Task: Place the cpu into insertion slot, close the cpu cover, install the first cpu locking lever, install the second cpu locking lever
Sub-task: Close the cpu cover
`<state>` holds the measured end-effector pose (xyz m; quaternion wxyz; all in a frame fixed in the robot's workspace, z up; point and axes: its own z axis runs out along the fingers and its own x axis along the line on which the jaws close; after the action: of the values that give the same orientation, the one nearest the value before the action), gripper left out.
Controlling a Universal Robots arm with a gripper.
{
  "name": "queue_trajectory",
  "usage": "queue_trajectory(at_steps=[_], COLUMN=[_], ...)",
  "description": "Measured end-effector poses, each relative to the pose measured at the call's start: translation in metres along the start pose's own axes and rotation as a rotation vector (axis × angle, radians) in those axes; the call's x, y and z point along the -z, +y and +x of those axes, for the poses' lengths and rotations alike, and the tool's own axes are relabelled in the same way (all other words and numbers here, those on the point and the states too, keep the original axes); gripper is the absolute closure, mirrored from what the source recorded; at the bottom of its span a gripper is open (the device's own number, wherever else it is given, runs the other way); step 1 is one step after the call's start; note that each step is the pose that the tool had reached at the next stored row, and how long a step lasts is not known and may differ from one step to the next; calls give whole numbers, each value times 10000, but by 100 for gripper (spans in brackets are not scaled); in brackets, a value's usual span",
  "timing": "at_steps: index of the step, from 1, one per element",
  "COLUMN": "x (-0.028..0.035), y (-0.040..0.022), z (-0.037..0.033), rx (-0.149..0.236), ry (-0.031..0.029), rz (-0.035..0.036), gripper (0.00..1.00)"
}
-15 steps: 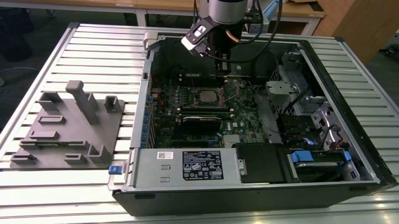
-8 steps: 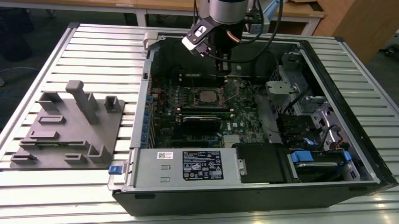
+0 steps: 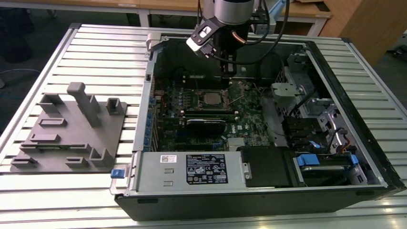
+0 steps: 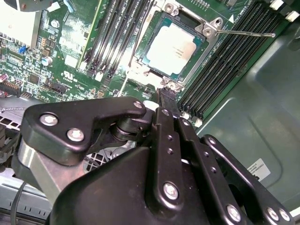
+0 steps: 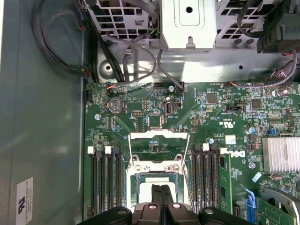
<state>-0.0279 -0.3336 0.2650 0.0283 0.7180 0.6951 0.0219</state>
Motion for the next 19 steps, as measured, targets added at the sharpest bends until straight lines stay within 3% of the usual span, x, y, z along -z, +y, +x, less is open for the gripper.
queue_trajectory(at_steps=[8, 19], x=[-2, -9], y=[30, 115], z=[2, 7], rx=[0, 0], ry=[1, 1], rz=[-1, -1], gripper=[90, 90])
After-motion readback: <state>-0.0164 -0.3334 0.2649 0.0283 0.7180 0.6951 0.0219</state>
